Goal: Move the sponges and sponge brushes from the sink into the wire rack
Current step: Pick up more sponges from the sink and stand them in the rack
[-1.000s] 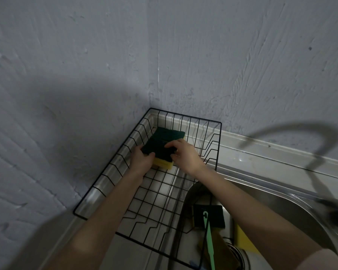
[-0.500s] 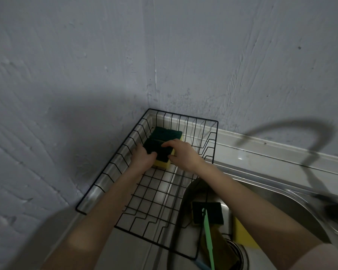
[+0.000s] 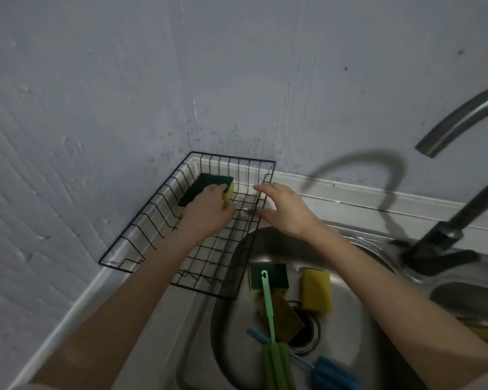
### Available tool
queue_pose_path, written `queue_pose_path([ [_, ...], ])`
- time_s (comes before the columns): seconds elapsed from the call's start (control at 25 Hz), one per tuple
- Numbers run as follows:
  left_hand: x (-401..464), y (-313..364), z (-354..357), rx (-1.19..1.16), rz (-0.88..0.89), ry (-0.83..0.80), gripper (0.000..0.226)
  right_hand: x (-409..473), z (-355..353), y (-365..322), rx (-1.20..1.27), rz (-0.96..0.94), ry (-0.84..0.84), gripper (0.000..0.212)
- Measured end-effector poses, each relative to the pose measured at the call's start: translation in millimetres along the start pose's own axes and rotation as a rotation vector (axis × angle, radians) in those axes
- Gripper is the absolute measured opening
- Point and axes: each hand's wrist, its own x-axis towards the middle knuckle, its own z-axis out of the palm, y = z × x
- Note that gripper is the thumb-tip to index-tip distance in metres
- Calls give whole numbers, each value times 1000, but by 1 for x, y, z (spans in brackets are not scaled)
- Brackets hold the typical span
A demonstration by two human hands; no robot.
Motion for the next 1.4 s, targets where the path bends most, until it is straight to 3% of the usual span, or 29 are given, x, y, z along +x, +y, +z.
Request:
queue_pose_path([
  [0.16, -29, 41, 13, 135, 111, 56, 41, -56, -16, 27, -40, 35, 13, 47],
  [0.36, -63, 85, 36, 131, 209, 84, 37, -122, -34, 67, -59, 106, -32, 45],
  [0.6, -112, 136, 84, 129, 213, -12, 33, -202, -51, 112, -58, 173, -92, 41],
  [1.04, -148, 221, 149, 131, 168, -177, 31, -289, -72, 198, 43, 300, -98, 34],
  [1.4, -135, 199, 197, 178, -5, -327, 31, -321, -28, 246, 127, 526, -239, 53],
])
